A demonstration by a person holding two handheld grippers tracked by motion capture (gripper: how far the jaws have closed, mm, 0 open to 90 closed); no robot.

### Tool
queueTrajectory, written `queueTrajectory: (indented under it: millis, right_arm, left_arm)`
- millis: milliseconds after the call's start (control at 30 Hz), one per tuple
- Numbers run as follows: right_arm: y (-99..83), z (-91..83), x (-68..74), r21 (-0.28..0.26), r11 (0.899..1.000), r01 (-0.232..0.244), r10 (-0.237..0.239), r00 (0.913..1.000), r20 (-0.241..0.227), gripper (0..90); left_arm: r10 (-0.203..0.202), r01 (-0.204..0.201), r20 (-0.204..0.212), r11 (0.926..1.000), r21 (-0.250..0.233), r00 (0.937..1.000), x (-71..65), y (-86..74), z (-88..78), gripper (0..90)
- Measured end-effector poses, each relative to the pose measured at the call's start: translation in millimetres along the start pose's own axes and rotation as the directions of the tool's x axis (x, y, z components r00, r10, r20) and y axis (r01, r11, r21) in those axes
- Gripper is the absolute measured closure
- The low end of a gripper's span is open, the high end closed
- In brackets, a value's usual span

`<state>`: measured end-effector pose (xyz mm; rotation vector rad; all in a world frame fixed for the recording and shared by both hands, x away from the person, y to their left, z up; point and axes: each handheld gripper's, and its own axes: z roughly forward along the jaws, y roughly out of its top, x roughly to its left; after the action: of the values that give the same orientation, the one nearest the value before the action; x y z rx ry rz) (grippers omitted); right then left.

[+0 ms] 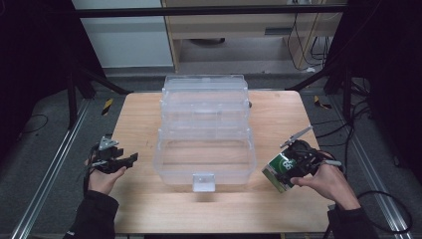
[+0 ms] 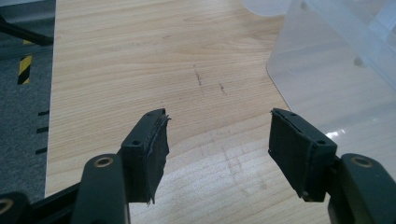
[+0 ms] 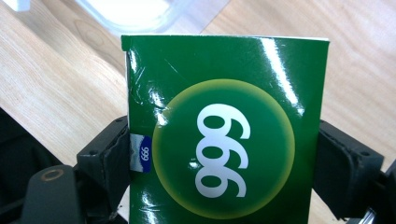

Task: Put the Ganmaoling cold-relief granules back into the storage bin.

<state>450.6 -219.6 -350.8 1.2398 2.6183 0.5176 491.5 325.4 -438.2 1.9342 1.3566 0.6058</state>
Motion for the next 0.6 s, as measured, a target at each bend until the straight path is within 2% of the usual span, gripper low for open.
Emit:
queueTrajectory:
  millis: [167, 400, 433, 600]
  right_arm:
    - [8.5, -7.1, -4.4, -0.019, 0.999, 0.038, -0.038, 0.9993, 0.001, 17.5]
    - [17.8, -16.0, -3.5, -0.014, 0.996, 0.084, -0.084, 0.9965, 0.000, 17.5]
    - [21.4, -19.6, -2.2, -0.011, 0.994, 0.108, -0.108, 0.9942, 0.002, 17.5]
    - [31.1, -29.2, 1.1, -0.004, 0.987, 0.163, -0.163, 0.9866, -0.010, 17.5]
  left_arm:
    - [-0.002, 0.002, 0.003, 1.0000, -0.002, 1.0000, -0.3, 0.0, 0.4, 37.0]
    - [-0.001, 0.001, 0.007, 1.0000, -0.001, 1.0000, -0.7, 0.2, 0.6, 37.0]
    - [-0.001, 0.001, 0.006, 1.0000, 0.001, 1.0000, -0.8, 0.4, 0.5, 37.1]
    - [0.000, 0.000, 0.010, 1.0000, 0.000, 1.0000, -0.6, 0.1, 1.0, 37.4]
